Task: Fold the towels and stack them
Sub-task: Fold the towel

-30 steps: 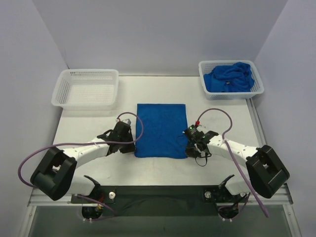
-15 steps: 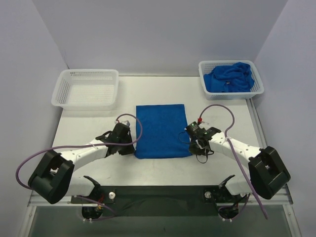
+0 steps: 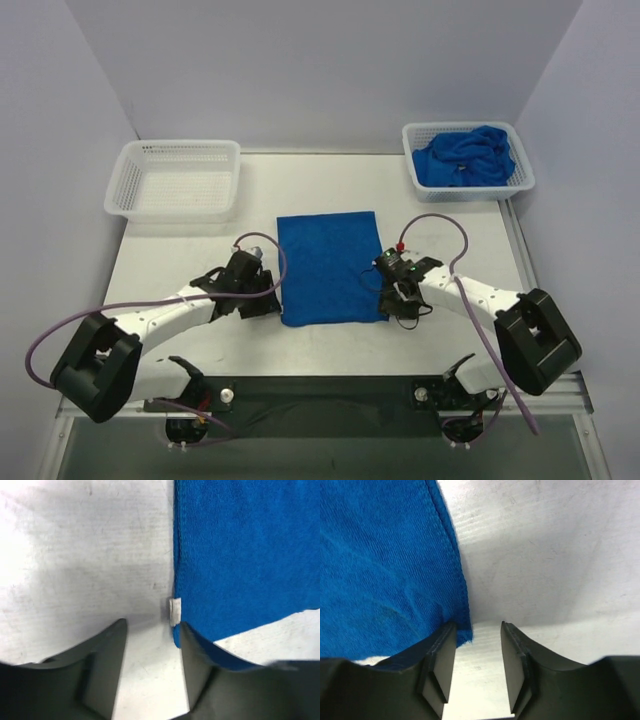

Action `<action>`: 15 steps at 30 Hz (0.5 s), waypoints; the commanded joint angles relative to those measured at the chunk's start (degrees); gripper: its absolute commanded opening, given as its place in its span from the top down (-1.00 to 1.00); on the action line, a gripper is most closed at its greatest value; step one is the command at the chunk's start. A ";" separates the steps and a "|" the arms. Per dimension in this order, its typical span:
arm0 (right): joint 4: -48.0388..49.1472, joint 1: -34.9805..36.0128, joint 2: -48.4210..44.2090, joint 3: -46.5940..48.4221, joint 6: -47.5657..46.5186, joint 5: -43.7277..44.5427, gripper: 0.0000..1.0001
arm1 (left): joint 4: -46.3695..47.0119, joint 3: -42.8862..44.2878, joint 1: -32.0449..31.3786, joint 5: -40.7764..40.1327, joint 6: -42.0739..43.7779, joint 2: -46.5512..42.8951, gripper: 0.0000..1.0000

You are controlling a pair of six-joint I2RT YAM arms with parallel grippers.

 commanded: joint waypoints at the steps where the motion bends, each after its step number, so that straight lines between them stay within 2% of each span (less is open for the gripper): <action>1: -5.46 -0.29 -3.14 2.65 -2.64 1.77 0.17 | -7.14 0.73 -0.39 -1.18 0.44 -3.35 -0.21; 3: -8.10 -0.81 -4.80 5.19 -5.36 4.14 0.05 | -8.99 2.47 -0.47 -1.97 0.79 -5.90 -0.30; 7: -8.38 -4.06 -6.22 10.21 -10.54 2.75 0.09 | -9.70 6.26 -1.70 -1.80 1.50 -6.44 -0.30; 8: -7.85 -4.94 -6.13 11.09 -11.60 2.05 0.15 | -9.61 7.05 -2.14 -1.80 1.50 -5.22 -0.22; 9: -6.98 -6.25 -5.52 12.05 -13.61 -0.22 0.33 | -9.26 8.45 -3.28 -1.89 1.85 -4.51 -0.17; 10: -5.75 -6.87 -5.08 13.28 -14.41 -1.90 0.41 | -9.00 9.07 -3.72 -1.71 2.11 -3.54 -0.10; 12: -2.23 -9.15 -2.72 14.17 -14.94 -7.67 0.56 | -7.60 9.95 -4.69 -1.45 2.72 -0.38 0.09; 15: 3.30 -10.57 0.97 14.79 -14.86 -10.87 0.70 | -5.84 10.92 -6.18 -0.66 3.78 4.19 0.25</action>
